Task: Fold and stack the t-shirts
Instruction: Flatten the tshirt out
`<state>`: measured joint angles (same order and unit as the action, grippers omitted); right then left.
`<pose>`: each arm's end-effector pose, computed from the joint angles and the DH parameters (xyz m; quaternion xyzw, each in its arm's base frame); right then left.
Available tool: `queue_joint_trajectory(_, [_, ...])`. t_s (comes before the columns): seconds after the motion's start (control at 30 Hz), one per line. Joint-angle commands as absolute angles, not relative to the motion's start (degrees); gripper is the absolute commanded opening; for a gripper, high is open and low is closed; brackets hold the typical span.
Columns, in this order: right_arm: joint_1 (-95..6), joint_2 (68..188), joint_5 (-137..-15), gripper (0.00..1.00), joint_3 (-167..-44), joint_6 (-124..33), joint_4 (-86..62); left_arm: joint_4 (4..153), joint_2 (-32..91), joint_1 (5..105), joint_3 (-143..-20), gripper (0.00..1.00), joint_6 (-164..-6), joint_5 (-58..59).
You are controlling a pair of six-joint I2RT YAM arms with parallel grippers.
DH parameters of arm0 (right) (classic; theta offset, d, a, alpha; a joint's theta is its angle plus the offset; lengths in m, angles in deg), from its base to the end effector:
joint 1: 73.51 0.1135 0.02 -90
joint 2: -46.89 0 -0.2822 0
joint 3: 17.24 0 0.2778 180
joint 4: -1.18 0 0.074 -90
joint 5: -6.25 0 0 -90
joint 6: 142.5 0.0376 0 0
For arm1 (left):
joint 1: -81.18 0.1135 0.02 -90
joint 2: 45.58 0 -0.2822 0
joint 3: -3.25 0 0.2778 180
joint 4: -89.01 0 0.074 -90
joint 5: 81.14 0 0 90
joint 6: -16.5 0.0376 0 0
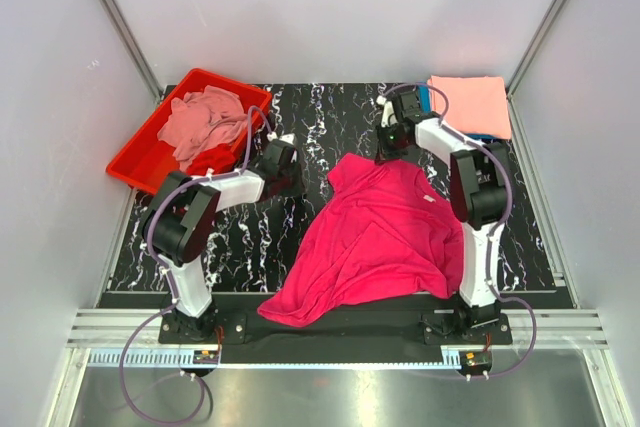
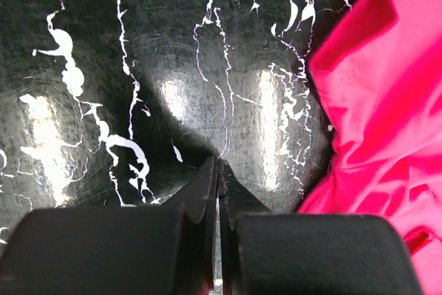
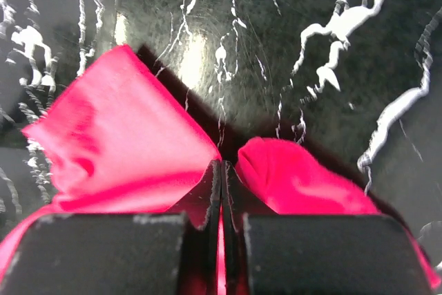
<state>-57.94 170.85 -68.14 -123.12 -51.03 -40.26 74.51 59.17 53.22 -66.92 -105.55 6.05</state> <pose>0.4767 0.1433 0.1664 -0.1527 0.9443 0.1682 0.2381 0.3468 -0.1862 0.1444 -0.0249 0.9363 -0.1946 0.2911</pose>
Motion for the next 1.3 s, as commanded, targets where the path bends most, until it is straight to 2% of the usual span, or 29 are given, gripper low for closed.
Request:
queue_joint_trajectory(0.0, [-57.43, 165.28, -69.26, 0.00, -118.51, -45.22, -33.45, 75.20, 56.65, 53.41, -68.65, 0.04, -105.59, 5.54])
queue_joint_trajectory(0.1, [-57.43, 164.49, -68.46, 0.00, -115.51, -44.07, -32.21, 79.87, 55.76, 53.41, -69.94, 0.33, -104.71, 1.84])
queue_joint_trajectory(0.13, [-57.43, 164.48, -68.29, 0.03, -115.59, -44.85, -32.47, 78.83, 56.11, 53.41, -71.18, 0.34, -104.53, 1.65])
queue_joint_trajectory(0.17, [-57.43, 164.66, -68.11, 0.14, -116.46, -45.38, -32.91, 77.69, 57.07, 53.41, -72.32, 0.36, -104.27, 0.96])
queue_joint_trajectory(0.23, [-57.42, 165.19, -64.70, 0.25, -118.22, -48.53, -34.05, 75.41, 57.52, 53.41, -74.53, 0.46, -103.73, 0.25])
queue_joint_trajectory(0.27, [-57.34, 165.45, -63.12, 0.35, -121.01, -49.16, -34.40, 75.83, 57.17, 53.32, -74.09, 0.49, -104.08, -0.80])
queue_joint_trajectory(0.37, [-57.34, 168.60, -57.58, 0.44, -128.12, -50.74, -35.64, 80.66, 56.55, 53.41, -71.19, 0.62, -105.84, -3.08])
queue_joint_trajectory(0.43, [-57.43, 172.99, -55.55, 0.46, -132.18, -50.66, -36.95, 80.49, 58.04, 53.41, -72.41, 0.64, -105.67, -4.06])
queue_joint_trajectory(0.67, [-57.43, 187.32, -49.40, 0.47, -152.38, -56.10, -48.72, 79.43, 65.42, 53.32, -77.96, 0.66, -106.46, -5.55])
queue_joint_trajectory(0.87, [-57.42, 192.52, -42.37, 0.46, -158.03, -59.36, -54.00, 76.72, 68.76, 52.97, -81.12, 0.65, -107.51, -2.32])
queue_joint_trajectory(1.03, [-57.43, 194.28, -42.54, 0.46, -157.77, -60.24, -56.46, 78.81, 69.38, 52.97, -80.24, 0.61, -108.39, -2.91])
queue_joint_trajectory(1.1, [-57.43, 195.07, -40.79, 0.46, -157.78, -60.41, -57.52, 78.99, 69.82, 52.97, -80.33, 0.58, -108.83, -3.62])
queue_joint_trajectory(1.13, [-57.43, 195.24, -40.34, 0.46, -157.78, -60.50, -57.61, 79.60, 70.00, 52.97, -80.07, 0.49, -108.83, -3.97])
queue_joint_trajectory(1.2, [-57.43, 195.51, -40.33, 0.45, -157.51, -60.50, -57.61, 79.44, 70.00, 52.97, -80.07, 0.39, -108.92, -3.97])
queue_joint_trajectory(1.23, [-57.43, 195.68, -40.60, 0.45, -157.51, -60.33, -57.44, 79.00, 70.00, 52.88, -80.15, 0.26, -108.92, -3.80])
queue_joint_trajectory(1.27, [-57.43, 195.86, -40.60, 0.45, -157.69, -60.24, -57.09, 78.39, 70.00, 52.97, -80.59, 0.19, -108.83, -3.45])
